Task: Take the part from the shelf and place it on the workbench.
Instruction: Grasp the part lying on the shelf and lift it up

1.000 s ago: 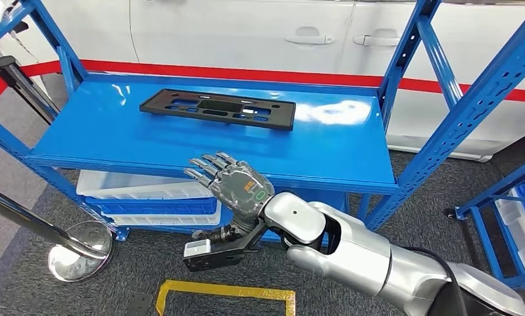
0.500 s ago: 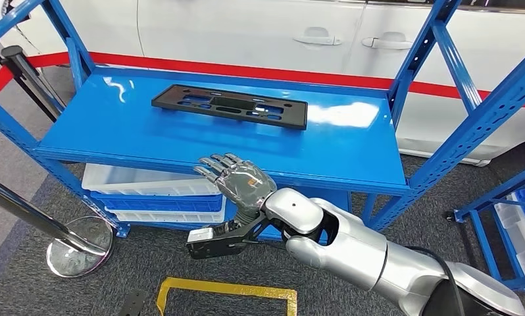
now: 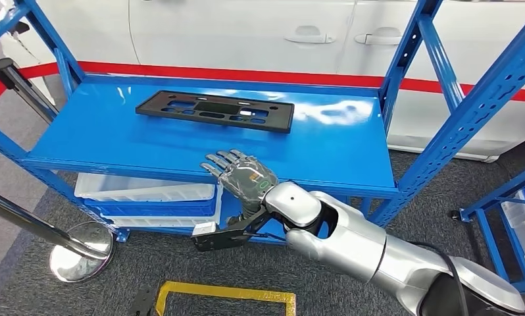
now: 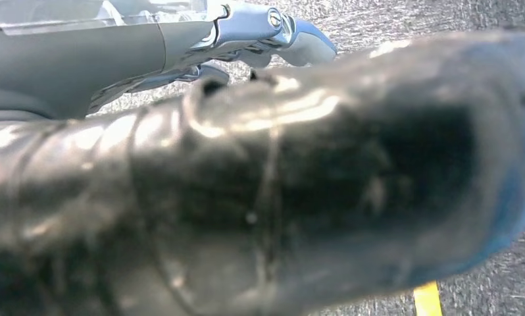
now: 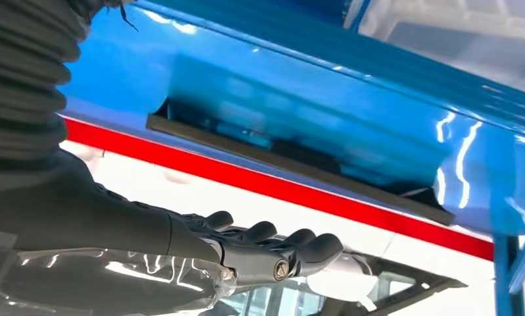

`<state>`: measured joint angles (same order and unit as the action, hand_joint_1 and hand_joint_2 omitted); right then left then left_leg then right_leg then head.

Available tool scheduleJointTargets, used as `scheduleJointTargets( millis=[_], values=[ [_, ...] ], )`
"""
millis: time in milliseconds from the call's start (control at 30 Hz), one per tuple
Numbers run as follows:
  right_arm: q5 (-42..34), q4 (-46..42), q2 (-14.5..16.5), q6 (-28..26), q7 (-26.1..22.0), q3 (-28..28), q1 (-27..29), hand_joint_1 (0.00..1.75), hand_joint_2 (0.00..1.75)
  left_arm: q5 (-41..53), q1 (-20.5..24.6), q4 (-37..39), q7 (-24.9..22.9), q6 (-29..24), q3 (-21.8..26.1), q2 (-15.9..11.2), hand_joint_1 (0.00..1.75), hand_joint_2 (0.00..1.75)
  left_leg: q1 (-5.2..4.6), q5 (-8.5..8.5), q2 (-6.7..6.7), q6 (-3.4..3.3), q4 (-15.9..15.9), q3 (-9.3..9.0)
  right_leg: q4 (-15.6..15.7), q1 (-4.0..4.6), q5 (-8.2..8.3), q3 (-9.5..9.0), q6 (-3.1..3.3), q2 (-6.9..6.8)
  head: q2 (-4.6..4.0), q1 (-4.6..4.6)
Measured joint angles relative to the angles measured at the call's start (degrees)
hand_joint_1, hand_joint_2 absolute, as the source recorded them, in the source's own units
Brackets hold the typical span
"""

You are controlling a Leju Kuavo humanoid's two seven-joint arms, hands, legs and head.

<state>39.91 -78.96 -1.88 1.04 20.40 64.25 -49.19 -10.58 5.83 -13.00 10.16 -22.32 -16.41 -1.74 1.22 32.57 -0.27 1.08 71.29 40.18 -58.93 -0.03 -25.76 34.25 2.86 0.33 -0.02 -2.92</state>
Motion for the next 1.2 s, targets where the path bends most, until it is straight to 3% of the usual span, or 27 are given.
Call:
scheduleJointTargets(
  millis=[33, 67, 100, 167, 233, 300, 367, 400, 433, 533, 567, 600, 633, 700, 733, 767, 867, 900, 967, 1033, 1067, 1100, 1133, 1200],
  values=[
    [0.02, 0.11, 0.03, 0.16, 0.07, 0.05, 0.02, 0.00, 1.75, -0.08, -0.04, 0.00, -0.01, 0.00, -0.03, 0.02, 0.00, 0.00, -0.01, 0.21, 0.00, -0.02, 2.52, 1.78, -0.01, 0.18, -0.28, -0.30, 0.14, 0.05, 0.00, -0.01],
    [0.03, 0.23, 0.04, 0.28, 0.14, 0.11, 0.03, 0.00, 1.75, -0.16, -0.09, 0.00, -0.01, 0.00, -0.04, 0.02, 0.00, 0.00, -0.03, -0.70, 0.00, -0.11, 3.08, 2.66, -0.02, 0.35, -0.60, -0.68, 0.22, 0.13, 0.00, 0.01],
    [0.04, 0.32, 0.06, 0.35, 0.22, 0.17, 0.02, 0.00, 1.75, -0.20, -0.12, 0.00, -0.01, 0.00, -0.05, 0.02, 0.00, 0.00, -0.10, -2.72, 0.00, -0.34, 1.31, 2.36, -0.02, 0.50, -1.01, -1.20, 0.23, 0.22, 0.00, -0.01],
    [0.08, 0.44, 0.11, 0.38, 0.33, 0.22, -0.09, 0.00, 1.75, -0.22, -0.06, 0.00, 0.07, 0.01, -0.06, 0.02, 0.00, 0.00, -0.45, -7.37, 0.03, -1.15, -5.98, -0.48, 0.03, 0.72, -1.96, -2.39, 0.08, 0.31, 0.01, 0.04],
    [0.21, 0.49, 0.15, 0.52, 0.44, 0.25, -0.30, 0.00, 0.87, -0.27, 0.10, -0.02, 0.20, 0.03, -0.09, 0.05, 0.00, 0.00, -0.96, -8.62, 0.14, -1.87, -11.63, -3.23, 0.21, 0.83, -2.77, -3.10, -0.39, 0.32, 0.00, 0.07],
    [0.50, 0.51, 0.15, 0.80, 0.77, 0.27, -0.46, 0.00, 0.00, -0.44, 0.19, -0.04, 0.33, 0.05, -0.10, 0.09, 0.00, 0.00, -1.14, -7.60, 0.16, -2.27, -13.45, -4.44, 0.19, 0.82, -2.85, -3.59, -0.99, 0.31, 0.00, 0.11],
    [0.89, 0.49, 0.16, 1.10, 1.26, 0.29, -0.59, 0.00, 0.00, -0.63, 0.16, -0.05, 0.45, 0.07, -0.11, 0.19, 0.00, 0.00, -0.81, -7.11, 0.11, -2.70, -14.25, -5.86, -1.00, 0.84, -2.83, -3.67, -1.51, 0.11, 0.01, 0.22],
    [1.06, 0.48, 0.18, 1.23, 1.48, 0.31, -0.75, 0.00, 0.00, -0.70, 0.17, -0.05, 0.49, 0.05, -0.11, 0.24, 0.00, 0.00, -0.62, -6.77, 0.08, -2.95, -14.56, -6.81, -2.83, 0.78, -3.03, -2.88, -1.80, 0.01, 0.01, 0.33],
    [1.25, 0.48, 0.19, 1.30, 1.71, 0.32, -0.86, 0.00, 0.00, -0.71, 0.24, -0.06, 0.52, 0.04, -0.11, 0.28, 0.00, 0.00, -0.49, -6.39, 0.09, -3.14, -14.80, -7.72, -5.74, 0.63, -3.49, -1.18, -2.16, -0.10, 0.01, 0.46],
    [1.73, 0.65, 0.18, 1.33, 2.09, 0.39, -0.82, 0.00, 0.00, -0.72, 0.34, -0.06, 0.57, 0.02, -0.13, 0.35, 0.00, 0.00, -0.34, -4.64, -0.01, -3.27, -14.94, -9.91, -14.80, -0.16, -6.13, 6.28, -3.19, -0.15, 0.00, 0.66],
    [1.84, 0.74, 0.18, 1.32, 2.14, 0.43, -0.74, 0.00, 0.00, -0.72, 0.24, -0.06, 0.57, 0.02, -0.14, 0.40, 0.00, 0.00, -0.22, -3.90, -0.08, -3.11, -14.94, -10.80, -15.31, -0.36, -6.43, 7.94, -3.42, -0.16, 0.00, 0.67],
    [1.91, 0.82, 0.18, 1.31, 2.18, 0.45, -0.69, 0.00, 0.00, -0.72, 0.15, -0.06, 0.57, 0.02, -0.15, 0.45, 0.00, 0.00, -0.07, -3.11, -0.15, -2.89, -14.94, -11.83, -13.99, -0.49, -5.66, 8.70, -3.55, -0.16, 0.00, 0.67],
    [1.95, 0.87, 0.18, 1.31, 2.20, 0.46, -0.68, 0.00, 0.00, -0.72, 0.11, -0.06, 0.58, 0.02, -0.15, 0.50, 0.00, 0.00, 0.09, -2.25, -0.18, -2.62, -14.95, -12.97, -11.19, -0.57, -3.56, 8.69, -3.62, -0.19, 0.00, 0.68],
    [1.97, 1.00, 0.13, 1.31, 2.22, 0.49, -0.67, 0.00, 0.00, -0.72, 0.13, -0.05, 0.60, 0.02, -0.16, 0.58, 0.00, 0.00, 0.31, -0.52, -0.26, -1.95, -15.05, -14.86, -4.13, -0.48, 3.06, 7.81, -3.39, -0.30, 0.01, 0.73],
    [1.97, 1.08, 0.13, 1.31, 2.24, 0.52, -0.64, 0.00, 0.00, -0.73, 0.23, -0.05, 0.61, 0.02, -0.17, 0.61, 0.00, 0.00, 0.34, 0.23, -0.24, -1.53, -15.26, -15.49, -1.87, -0.28, 5.17, 7.35, -3.06, -0.30, 0.00, 0.75],
    [1.97, 1.16, 0.13, 1.31, 2.25, 0.55, -0.61, 0.00, 0.00, -0.75, 0.30, -0.06, 0.63, 0.02, -0.19, 0.63, 0.00, 0.00, 0.32, 0.61, -0.21, -1.10, -15.49, -16.19, -0.57, -0.09, 6.14, 7.00, -2.60, -0.24, 0.00, 0.81],
    [2.02, 1.23, 0.27, 1.29, 2.32, 0.60, -0.77, 0.00, 0.00, -0.77, 0.47, -0.10, 0.69, 0.01, -0.20, 0.63, 0.00, 0.00, 0.40, -0.50, -0.08, 0.02, -14.17, -17.25, 0.63, 0.00, 4.69, 4.65, -0.98, 0.13, 0.00, 0.93],
    [2.05, 1.23, 0.37, 1.28, 2.34, 0.60, -0.89, 0.00, 0.00, -0.75, 0.54, -0.10, 0.71, 0.00, -0.21, 0.64, 0.00, 0.00, 0.47, -0.89, -0.06, 0.18, -11.97, -16.28, 1.02, -0.07, 4.26, 3.51, -0.50, 0.20, 0.00, 0.86],
    [2.13, 1.29, 0.55, 1.28, 2.32, 0.63, -0.99, 0.00, 0.00, -0.75, 0.65, -0.11, 0.74, 0.00, -0.24, 0.73, 0.00, 0.00, 0.55, 0.24, -0.03, 0.27, -5.54, -12.08, 1.58, -0.13, 3.14, 1.37, 0.15, 0.25, 0.00, 0.82],
    [2.33, 1.39, 0.65, 1.27, 2.32, 0.67, -0.94, 0.00, 0.87, -0.78, 0.55, -0.11, 0.79, -0.01, -0.27, 0.82, 0.00, 0.00, 0.57, 3.60, -0.03, 0.42, -0.94, -6.98, 1.75, -0.06, 1.77, -0.46, 0.36, 0.32, 0.00, 0.78],
    [2.52, 1.47, 0.66, 1.26, 2.32, 0.68, -0.92, 0.00, 1.31, -0.81, 0.42, -0.11, 0.79, -0.08, -0.28, 0.82, 0.00, 0.00, 0.58, 4.83, -0.02, 0.55, -0.64, -5.19, 1.70, -0.08, 1.08, -1.42, 0.31, 0.46, 0.00, 0.78],
    [2.75, 1.56, 0.66, 1.25, 2.33, 0.69, -0.92, 0.00, 1.75, -0.84, 0.31, -0.11, 0.73, -0.24, -0.28, 0.80, 0.00, 0.00, 0.61, 4.74, -0.01, 0.70, -1.84, -4.15, 1.58, -0.18, 0.36, -2.40, 0.16, 0.59, 0.00, 0.76],
    [3.03, 1.66, 0.67, 1.24, 2.34, 0.69, -0.92, 0.00, 1.75, -0.85, 0.24, -0.11, 0.57, -0.53, -0.28, 0.79, 0.00, 0.00, 0.66, 2.75, 0.02, 0.90, -4.38, -3.74, 1.36, -0.31, -0.38, -3.33, -0.10, 0.70, 0.00, 0.75],
    [3.62, 1.88, 0.74, 1.29, 2.36, 0.70, -1.01, 0.00, 1.75, -0.74, 0.28, -0.10, -0.07, -1.24, -0.40, 0.86, 0.00, 0.00, 0.81, -4.19, 0.41, 1.07, -10.14, -3.35, 0.56, -0.40, -2.08, -4.52, -0.81, 0.89, 0.00, 0.58]
  ],
)
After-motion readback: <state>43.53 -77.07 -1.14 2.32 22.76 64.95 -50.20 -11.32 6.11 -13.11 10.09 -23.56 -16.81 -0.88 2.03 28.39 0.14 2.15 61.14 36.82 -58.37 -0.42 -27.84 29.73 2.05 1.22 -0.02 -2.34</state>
